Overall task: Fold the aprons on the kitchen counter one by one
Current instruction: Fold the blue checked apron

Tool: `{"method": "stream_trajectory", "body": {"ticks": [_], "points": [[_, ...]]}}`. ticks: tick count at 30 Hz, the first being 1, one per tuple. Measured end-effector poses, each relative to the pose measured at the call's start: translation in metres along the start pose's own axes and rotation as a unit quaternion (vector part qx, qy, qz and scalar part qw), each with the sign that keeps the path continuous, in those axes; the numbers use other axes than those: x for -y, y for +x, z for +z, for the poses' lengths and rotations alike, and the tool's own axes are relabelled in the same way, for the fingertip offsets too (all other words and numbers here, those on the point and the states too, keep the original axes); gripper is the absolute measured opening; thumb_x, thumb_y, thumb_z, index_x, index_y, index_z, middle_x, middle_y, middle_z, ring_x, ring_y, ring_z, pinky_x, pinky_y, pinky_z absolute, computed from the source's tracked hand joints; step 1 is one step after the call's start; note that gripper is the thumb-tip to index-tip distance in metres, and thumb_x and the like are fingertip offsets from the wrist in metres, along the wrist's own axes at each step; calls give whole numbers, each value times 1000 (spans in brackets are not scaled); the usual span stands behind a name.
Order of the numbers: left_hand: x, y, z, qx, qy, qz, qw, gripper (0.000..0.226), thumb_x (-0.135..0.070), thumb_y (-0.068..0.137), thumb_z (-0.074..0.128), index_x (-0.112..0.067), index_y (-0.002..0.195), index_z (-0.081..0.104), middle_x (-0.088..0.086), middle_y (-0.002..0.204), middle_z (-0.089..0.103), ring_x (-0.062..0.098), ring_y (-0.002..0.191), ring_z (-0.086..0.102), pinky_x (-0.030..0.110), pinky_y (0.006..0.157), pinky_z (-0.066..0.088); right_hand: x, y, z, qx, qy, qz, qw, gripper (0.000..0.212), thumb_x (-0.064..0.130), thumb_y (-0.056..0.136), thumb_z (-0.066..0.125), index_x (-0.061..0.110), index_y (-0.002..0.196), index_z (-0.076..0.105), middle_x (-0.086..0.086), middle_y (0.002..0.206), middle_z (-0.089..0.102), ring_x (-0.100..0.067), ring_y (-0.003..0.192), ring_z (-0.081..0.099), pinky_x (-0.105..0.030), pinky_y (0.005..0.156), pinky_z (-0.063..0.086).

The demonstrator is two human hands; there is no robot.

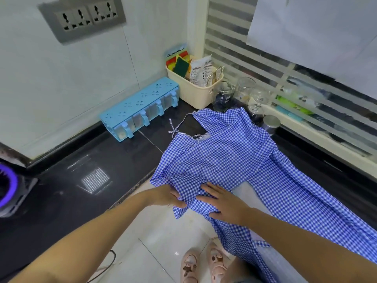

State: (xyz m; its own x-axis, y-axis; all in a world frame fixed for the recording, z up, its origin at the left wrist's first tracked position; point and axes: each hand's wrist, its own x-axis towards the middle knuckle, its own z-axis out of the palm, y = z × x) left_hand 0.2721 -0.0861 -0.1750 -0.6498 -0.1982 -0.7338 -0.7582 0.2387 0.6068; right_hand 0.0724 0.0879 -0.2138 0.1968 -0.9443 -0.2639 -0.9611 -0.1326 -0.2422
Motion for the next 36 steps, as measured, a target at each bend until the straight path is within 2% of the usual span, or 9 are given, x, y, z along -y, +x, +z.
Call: {"method": "stream_trajectory", "body": {"ticks": [5,10,12,17,21,23,26,30,36], "points": [[2,8,25,-41,-21,-3,999,85,-47,86,64,-19,152,17,-2,156,25,20,141,30,34,115,26,-1,-3,-2,-2,13,-8,1000,64,38,95,46,36,151,16,6,160,-5,-12,145,-16,-31,116,-9],[0,10,17,-102,66,-18,992,37,-27,100,45,-11,134,44,10,144,46,23,115,51,29,95,40,0,-3,-9,16,40,-5,999,69,37,93,52,36,151,14,9,158,-12,-8,142,-21,-29,115,-9],[-8,7,6,-45,-73,-69,994,30,-19,102,40,-6,127,49,17,131,56,24,98,57,29,81,49,4,-4,-17,30,123,21,992,74,38,90,59,35,150,17,12,157,-5,-3,142,-11,-26,114,-4],[-50,-12,-23,11,-523,-27,852,36,-12,102,32,3,96,64,14,85,71,25,78,68,38,75,55,21,-10,-58,-75,395,140,905,63,24,85,71,28,140,40,24,125,44,11,111,45,-27,107,38],[-91,-4,-38,-56,-703,6,709,36,-9,103,25,4,92,56,15,91,64,27,73,70,42,67,58,32,-25,-67,-103,446,174,872,98,35,72,80,34,143,12,35,139,18,20,126,23,-10,111,20],[-110,2,-37,-51,-736,11,675,33,-5,102,26,5,89,54,15,88,64,25,60,71,40,71,58,35,-23,-67,-162,483,198,837,121,54,61,80,27,150,4,22,153,10,4,141,13,-21,116,16],[-131,14,-37,-34,-732,8,681,38,-6,103,25,5,81,54,15,73,67,25,58,71,40,89,49,21,-9,-79,-327,603,216,695,101,46,62,84,26,144,28,11,143,43,-3,128,45,-25,105,41],[-139,28,-41,-15,-674,-48,737,42,-18,104,29,-10,66,45,5,61,65,12,50,66,27,64,55,-23,6,-113,-406,664,303,550,69,29,76,75,16,138,46,3,132,55,-17,117,56,-36,100,47],[-141,55,-45,-69,-575,16,815,38,-39,104,31,-13,96,56,8,110,69,23,104,61,39,91,46,-85,6,-121,-396,547,382,631,18,9,95,54,10,113,55,3,108,60,-18,103,58,-30,89,45]]}}
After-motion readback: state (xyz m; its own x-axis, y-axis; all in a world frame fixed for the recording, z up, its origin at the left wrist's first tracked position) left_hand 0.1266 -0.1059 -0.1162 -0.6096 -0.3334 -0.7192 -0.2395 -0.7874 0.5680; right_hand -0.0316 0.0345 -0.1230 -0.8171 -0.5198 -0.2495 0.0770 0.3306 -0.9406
